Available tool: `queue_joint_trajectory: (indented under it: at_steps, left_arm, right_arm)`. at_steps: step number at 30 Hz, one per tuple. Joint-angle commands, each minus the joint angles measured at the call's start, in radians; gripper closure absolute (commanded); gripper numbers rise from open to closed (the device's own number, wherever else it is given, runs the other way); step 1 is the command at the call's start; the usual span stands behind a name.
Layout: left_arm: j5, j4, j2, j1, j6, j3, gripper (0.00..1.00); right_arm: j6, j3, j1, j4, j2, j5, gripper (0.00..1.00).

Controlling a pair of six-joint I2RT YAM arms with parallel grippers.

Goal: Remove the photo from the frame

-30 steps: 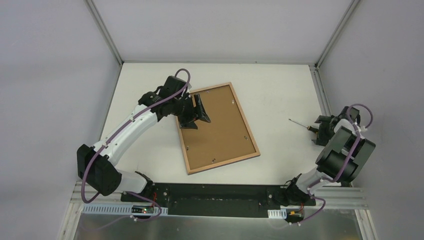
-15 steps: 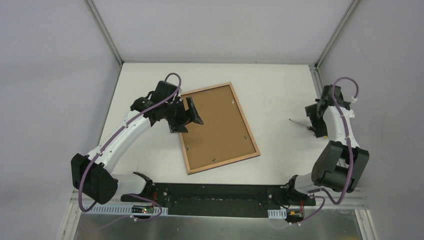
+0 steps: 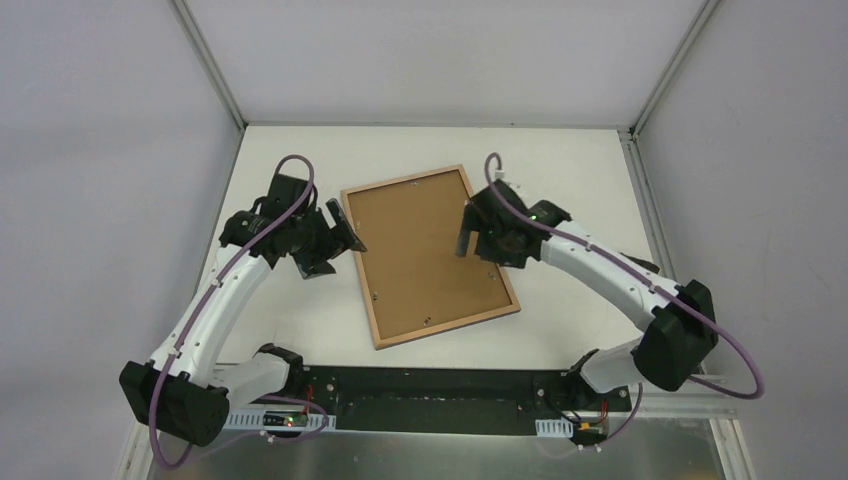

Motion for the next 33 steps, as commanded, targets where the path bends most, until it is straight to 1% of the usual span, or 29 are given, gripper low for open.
queue_joint_trajectory:
  at_steps: [1, 4, 6, 7, 9, 10, 11, 15, 18, 22, 23, 25, 27, 29, 30, 33]
  left_arm:
    - [-0.088, -0.122, 0.001, 0.013, -0.079, -0.048, 0.19]
    - [-0.158, -0.168, 0.003, 0.015, -0.183, -0.075, 0.18]
    - [-0.201, -0.217, 0.003, 0.019, -0.243, -0.071, 0.18]
    - [-0.210, -0.249, 0.005, 0.021, -0.262, -0.062, 0.18]
    - [-0.276, -0.346, 0.002, 0.022, -0.303, -0.032, 0.19]
    - [-0.294, -0.375, -0.005, 0.022, -0.311, -0.020, 0.19]
    - [-0.302, -0.388, -0.019, 0.022, -0.311, -0.016, 0.19]
    - [-0.295, -0.417, -0.105, 0.022, -0.302, -0.030, 0.21]
    - [-0.274, -0.422, -0.182, 0.022, -0.279, -0.035, 0.21]
    - [-0.267, -0.419, -0.275, 0.022, -0.256, -0.024, 0.18]
    - [-0.263, -0.419, -0.291, 0.022, -0.251, -0.019, 0.18]
    - [-0.252, -0.421, -0.313, 0.022, -0.245, -0.013, 0.18]
    - [-0.241, -0.421, -0.330, 0.022, -0.243, -0.013, 0.18]
    - [-0.234, -0.421, -0.339, 0.022, -0.248, -0.019, 0.18]
    - [-0.233, -0.421, -0.341, 0.022, -0.250, -0.023, 0.18]
    - [-0.234, -0.419, -0.339, 0.022, -0.255, -0.025, 0.17]
  right_arm:
    - [0.087, 0.041, 0.168, -0.019, 0.092, -0.084, 0.05]
    - [0.146, 0.085, 0.316, 0.032, 0.163, -0.065, 0.08]
    - [0.184, 0.100, 0.385, 0.079, 0.210, -0.072, 0.13]
    - [0.196, 0.116, 0.416, 0.086, 0.236, -0.058, 0.16]
    - [0.199, 0.149, 0.456, 0.089, 0.282, -0.038, 0.27]
    - [0.204, 0.161, 0.472, 0.096, 0.301, -0.035, 0.30]
    - [0.213, 0.166, 0.481, 0.110, 0.318, -0.037, 0.33]
    - [0.253, 0.195, 0.507, 0.169, 0.397, -0.079, 0.39]
    - [0.234, 0.279, 0.536, 0.122, 0.468, -0.063, 0.40]
    - [0.229, 0.362, 0.567, 0.099, 0.543, -0.041, 0.41]
    - [0.228, 0.388, 0.574, 0.083, 0.564, -0.033, 0.42]
    - [0.215, 0.441, 0.589, 0.058, 0.607, -0.023, 0.48]
    - [0.198, 0.498, 0.605, 0.020, 0.650, 0.001, 0.50]
    - [0.182, 0.550, 0.615, -0.023, 0.688, 0.029, 0.56]
    - [0.179, 0.581, 0.619, -0.054, 0.708, 0.051, 0.56]
    - [0.162, 0.599, 0.620, -0.093, 0.731, 0.103, 0.60]
